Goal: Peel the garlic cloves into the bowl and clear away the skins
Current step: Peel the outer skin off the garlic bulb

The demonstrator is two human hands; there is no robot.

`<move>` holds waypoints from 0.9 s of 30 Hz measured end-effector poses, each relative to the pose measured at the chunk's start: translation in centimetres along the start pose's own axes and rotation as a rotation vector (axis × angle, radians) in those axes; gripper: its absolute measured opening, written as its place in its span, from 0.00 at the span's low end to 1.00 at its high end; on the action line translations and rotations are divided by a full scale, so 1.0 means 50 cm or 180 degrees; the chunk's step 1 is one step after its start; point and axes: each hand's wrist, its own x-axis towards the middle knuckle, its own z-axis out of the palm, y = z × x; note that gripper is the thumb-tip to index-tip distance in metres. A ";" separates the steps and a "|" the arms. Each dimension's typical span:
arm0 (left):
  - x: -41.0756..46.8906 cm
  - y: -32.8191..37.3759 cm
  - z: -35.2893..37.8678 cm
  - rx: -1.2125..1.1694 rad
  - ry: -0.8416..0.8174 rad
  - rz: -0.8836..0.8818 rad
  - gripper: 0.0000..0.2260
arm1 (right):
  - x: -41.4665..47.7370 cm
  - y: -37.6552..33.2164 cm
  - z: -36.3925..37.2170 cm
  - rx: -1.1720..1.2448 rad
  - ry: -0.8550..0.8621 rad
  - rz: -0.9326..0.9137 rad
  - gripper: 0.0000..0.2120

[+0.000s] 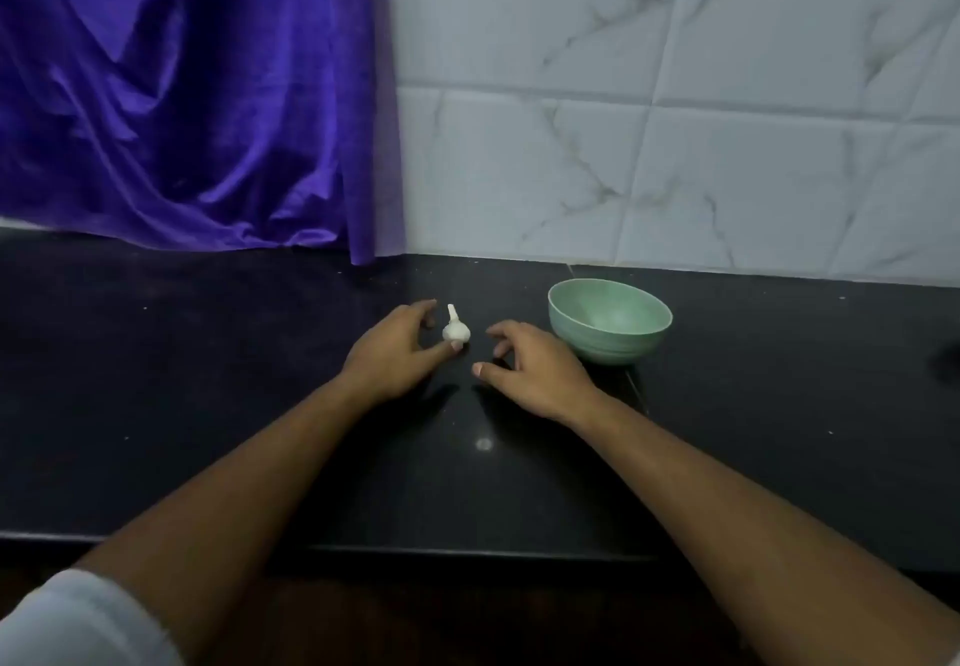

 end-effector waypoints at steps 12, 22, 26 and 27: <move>0.072 -0.016 0.002 -0.0717 -0.0607 0.0010 0.06 | 0.082 0.001 0.037 -0.0546 0.0101 -0.0161 0.14; 0.020 0.014 -0.004 -0.1316 -0.0360 0.0124 0.09 | 0.041 -0.015 0.028 -0.0422 0.0162 -0.0518 0.18; 0.021 0.017 -0.003 -0.1020 -0.0276 0.0280 0.10 | 0.041 -0.012 0.023 -0.0012 0.0227 -0.0433 0.16; 0.022 0.014 -0.001 -0.0960 -0.0266 0.0332 0.09 | 0.041 -0.008 0.026 0.0127 0.0237 -0.0381 0.16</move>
